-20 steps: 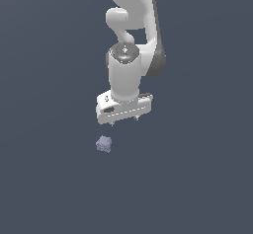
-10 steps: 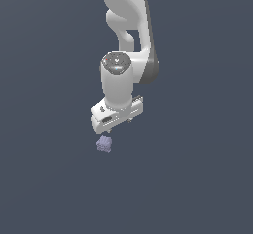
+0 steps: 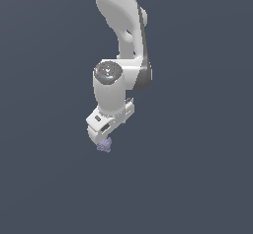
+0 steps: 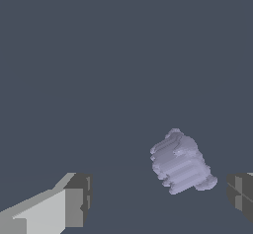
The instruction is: Pick up the object and move it to a goal position.
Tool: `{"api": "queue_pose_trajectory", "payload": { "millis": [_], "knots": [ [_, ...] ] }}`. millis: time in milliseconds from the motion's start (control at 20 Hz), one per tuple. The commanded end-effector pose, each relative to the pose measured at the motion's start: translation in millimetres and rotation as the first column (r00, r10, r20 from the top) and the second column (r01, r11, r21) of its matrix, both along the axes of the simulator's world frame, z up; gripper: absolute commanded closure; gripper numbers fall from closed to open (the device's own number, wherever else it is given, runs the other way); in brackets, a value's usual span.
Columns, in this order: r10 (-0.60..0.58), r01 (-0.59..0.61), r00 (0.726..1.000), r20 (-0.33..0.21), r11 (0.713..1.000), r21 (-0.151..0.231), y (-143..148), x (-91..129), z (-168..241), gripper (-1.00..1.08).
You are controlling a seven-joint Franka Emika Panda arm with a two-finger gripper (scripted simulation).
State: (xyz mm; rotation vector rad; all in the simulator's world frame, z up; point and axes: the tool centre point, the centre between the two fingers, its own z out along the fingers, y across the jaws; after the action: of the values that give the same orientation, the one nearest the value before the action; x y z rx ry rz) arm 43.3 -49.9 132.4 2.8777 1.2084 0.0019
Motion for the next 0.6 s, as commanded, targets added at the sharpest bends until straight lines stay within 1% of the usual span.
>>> {"api": "queue_pose_trajectory", "payload": {
  "millis": [0,250,550],
  "knots": [
    [0.063,-0.063,0.998,-0.003,0.998,0.001,-5.6,2.2,-4.7,-0.92],
    [0.184,-0.184,0.983,-0.008,0.983,0.003,-16.8,6.2,-14.0,-0.92],
    [0.323,-0.323,0.946,-0.011,0.946,0.008,-30.5,10.5,-25.1,-0.92]
  ]
}}
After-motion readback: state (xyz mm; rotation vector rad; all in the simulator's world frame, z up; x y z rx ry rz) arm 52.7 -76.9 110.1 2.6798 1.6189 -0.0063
